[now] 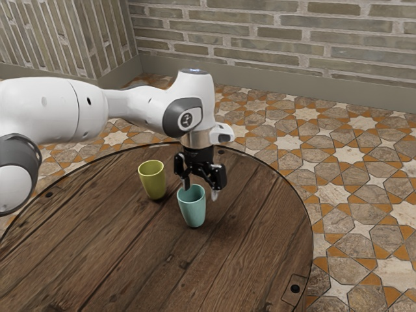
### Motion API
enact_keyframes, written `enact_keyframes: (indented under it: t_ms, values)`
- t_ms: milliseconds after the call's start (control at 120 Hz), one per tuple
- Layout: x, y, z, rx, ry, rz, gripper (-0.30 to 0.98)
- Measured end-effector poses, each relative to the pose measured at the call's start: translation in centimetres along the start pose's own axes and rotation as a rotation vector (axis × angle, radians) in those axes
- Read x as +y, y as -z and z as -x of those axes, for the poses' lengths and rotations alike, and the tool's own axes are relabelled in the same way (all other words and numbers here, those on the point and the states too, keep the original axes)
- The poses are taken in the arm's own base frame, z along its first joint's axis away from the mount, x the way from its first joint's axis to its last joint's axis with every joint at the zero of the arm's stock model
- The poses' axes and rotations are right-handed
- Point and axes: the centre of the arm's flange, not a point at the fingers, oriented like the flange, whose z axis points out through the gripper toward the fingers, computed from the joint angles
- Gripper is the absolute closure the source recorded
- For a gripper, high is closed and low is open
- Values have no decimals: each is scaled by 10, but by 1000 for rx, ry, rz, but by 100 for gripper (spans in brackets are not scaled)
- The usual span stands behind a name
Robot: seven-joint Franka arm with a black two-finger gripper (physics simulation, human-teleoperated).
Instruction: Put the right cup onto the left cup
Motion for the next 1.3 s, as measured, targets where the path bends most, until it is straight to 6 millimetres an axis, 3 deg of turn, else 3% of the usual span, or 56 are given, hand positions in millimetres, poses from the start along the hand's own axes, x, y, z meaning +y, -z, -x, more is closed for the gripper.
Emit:
enact_keyframes:
  t_ms: [342, 750, 942, 1100, 1300]
  values:
    - [-5, -39, -9, -12, 39, -1, 2]
    - [-5, -31, -14, 23, 56, -10, 58]
    - [-1, -30, -13, 26, 54, -12, 72]
    - [0, -16, -11, 44, 57, -12, 76]
    - [-2, 41, 7, 100, 63, -3, 77]
